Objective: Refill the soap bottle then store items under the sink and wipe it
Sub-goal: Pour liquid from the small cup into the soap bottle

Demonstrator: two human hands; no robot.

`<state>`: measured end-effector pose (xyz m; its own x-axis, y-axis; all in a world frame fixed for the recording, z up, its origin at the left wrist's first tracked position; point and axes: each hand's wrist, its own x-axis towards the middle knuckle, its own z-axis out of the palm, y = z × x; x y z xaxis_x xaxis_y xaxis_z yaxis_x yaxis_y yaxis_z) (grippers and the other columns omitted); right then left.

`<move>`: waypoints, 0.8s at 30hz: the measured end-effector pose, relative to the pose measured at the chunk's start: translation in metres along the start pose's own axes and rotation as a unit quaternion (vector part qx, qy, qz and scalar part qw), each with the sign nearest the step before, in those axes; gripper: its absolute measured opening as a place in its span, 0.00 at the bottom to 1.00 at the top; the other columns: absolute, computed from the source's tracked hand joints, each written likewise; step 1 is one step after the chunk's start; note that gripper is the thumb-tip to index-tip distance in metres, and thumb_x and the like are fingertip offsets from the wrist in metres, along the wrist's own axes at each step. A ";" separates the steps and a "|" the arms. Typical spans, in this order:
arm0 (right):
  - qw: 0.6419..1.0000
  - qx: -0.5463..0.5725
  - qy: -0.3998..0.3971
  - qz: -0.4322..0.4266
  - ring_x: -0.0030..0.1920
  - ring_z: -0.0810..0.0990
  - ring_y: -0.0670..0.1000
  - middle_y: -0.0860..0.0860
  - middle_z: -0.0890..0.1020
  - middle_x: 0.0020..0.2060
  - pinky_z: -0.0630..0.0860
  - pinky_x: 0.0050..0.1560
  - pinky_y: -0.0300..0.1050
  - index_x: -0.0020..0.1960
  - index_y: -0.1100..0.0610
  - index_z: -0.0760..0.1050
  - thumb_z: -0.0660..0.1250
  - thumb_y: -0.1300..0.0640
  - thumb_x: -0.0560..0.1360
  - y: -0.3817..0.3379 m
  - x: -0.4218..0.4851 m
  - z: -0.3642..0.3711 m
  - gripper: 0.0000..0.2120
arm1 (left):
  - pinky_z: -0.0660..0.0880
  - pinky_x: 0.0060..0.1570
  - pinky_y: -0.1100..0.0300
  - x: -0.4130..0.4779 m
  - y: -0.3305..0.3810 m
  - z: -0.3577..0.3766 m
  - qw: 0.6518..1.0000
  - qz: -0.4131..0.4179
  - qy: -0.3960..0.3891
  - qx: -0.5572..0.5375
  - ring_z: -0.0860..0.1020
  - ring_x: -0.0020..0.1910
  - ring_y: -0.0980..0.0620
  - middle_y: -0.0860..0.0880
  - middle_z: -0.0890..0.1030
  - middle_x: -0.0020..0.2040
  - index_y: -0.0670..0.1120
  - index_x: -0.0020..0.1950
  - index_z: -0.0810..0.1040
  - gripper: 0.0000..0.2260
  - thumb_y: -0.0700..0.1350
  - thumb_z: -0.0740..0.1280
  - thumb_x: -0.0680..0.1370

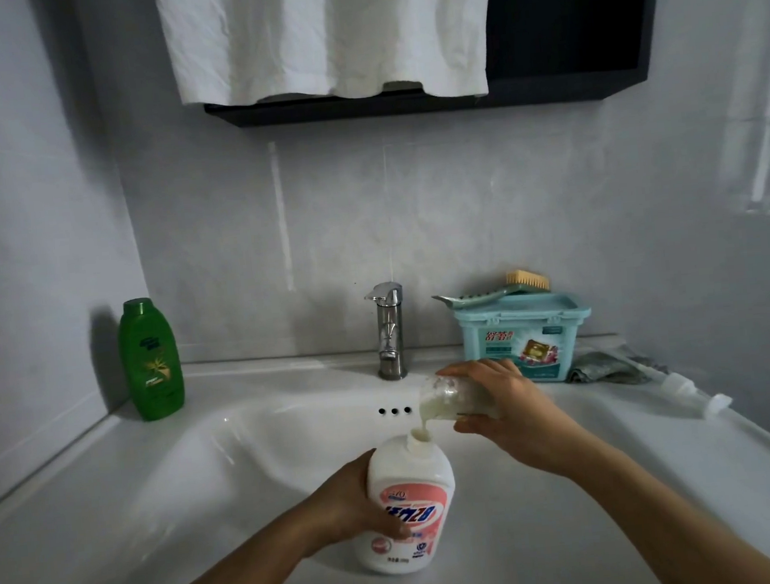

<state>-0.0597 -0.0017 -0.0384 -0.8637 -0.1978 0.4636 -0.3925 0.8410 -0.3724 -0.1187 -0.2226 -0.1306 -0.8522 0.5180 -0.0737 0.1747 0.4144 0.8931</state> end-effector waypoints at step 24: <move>1.000 0.004 -0.002 0.003 0.55 0.62 0.41 0.37 0.65 0.53 0.60 0.53 0.31 0.67 0.46 0.66 0.71 0.55 0.72 -0.003 -0.001 -0.003 0.26 | 0.79 0.55 0.57 -0.002 0.003 0.001 1.000 0.000 0.003 0.006 0.82 0.53 0.55 0.52 0.84 0.53 0.51 0.62 0.74 0.32 0.36 0.79 0.62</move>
<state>-0.0568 -0.0025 -0.0358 -0.8668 -0.1954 0.4587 -0.3904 0.8382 -0.3807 -0.1163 -0.2218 -0.1279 -0.8556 0.5127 -0.0713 0.1797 0.4233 0.8880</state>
